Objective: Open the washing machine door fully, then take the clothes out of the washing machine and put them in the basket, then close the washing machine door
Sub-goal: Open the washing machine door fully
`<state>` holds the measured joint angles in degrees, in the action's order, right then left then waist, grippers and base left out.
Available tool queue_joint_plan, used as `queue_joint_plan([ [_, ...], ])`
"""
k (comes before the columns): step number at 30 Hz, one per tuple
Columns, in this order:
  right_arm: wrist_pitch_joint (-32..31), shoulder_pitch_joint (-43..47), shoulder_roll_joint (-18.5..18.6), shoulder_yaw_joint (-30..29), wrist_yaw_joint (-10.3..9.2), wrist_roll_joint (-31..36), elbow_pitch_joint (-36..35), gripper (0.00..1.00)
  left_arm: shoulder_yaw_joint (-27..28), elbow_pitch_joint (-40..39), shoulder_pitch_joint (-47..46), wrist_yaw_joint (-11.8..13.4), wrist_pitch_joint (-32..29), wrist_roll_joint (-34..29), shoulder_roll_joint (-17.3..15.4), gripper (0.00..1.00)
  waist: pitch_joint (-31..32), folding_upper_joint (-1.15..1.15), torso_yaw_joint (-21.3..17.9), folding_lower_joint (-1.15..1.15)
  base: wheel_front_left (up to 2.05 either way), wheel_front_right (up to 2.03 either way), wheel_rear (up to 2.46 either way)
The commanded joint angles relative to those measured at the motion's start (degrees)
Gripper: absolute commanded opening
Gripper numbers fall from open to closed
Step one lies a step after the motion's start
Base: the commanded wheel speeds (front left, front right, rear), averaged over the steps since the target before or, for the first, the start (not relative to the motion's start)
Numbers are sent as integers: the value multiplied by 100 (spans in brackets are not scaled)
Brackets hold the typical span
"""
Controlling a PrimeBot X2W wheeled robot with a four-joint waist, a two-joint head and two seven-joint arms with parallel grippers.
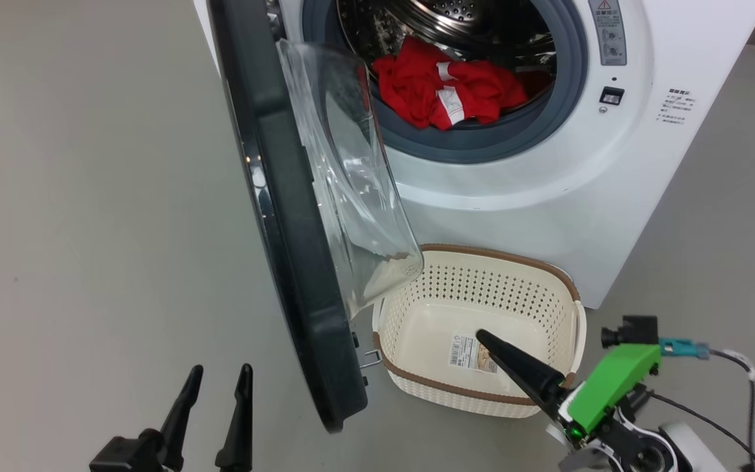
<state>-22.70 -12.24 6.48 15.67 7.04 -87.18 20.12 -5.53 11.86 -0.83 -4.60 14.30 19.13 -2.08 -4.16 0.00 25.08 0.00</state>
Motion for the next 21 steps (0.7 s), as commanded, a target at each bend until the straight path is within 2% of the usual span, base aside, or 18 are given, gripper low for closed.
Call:
queue_joint_plan([
  [1, 135, 10, 21, 88, 45, 119, -162, 100, 213, -118, 5, -36, 70, -44, -79, 100, 4, 0, -20, 0, 0, 0, 0],
  [9, 1236, 212, 365, 319, 45, 760, -44, 100, 245, -116, 5, -33, 70, -55, -79, 100, -22, 0, -85, 0, 0, 0, 0],
  [19, 3379, 143, 1030, 1238, 45, 1995, 323, 100, 328, -102, 18, -37, 70, -75, -79, 100, 10, 0, -152, 0, 0, 0, 0],
  [21, 3642, 106, 1111, 1349, 45, 2210, 438, 100, 340, -102, 18, -39, 70, -81, -79, 100, 17, 0, -165, 0, 0, 0, 0],
])
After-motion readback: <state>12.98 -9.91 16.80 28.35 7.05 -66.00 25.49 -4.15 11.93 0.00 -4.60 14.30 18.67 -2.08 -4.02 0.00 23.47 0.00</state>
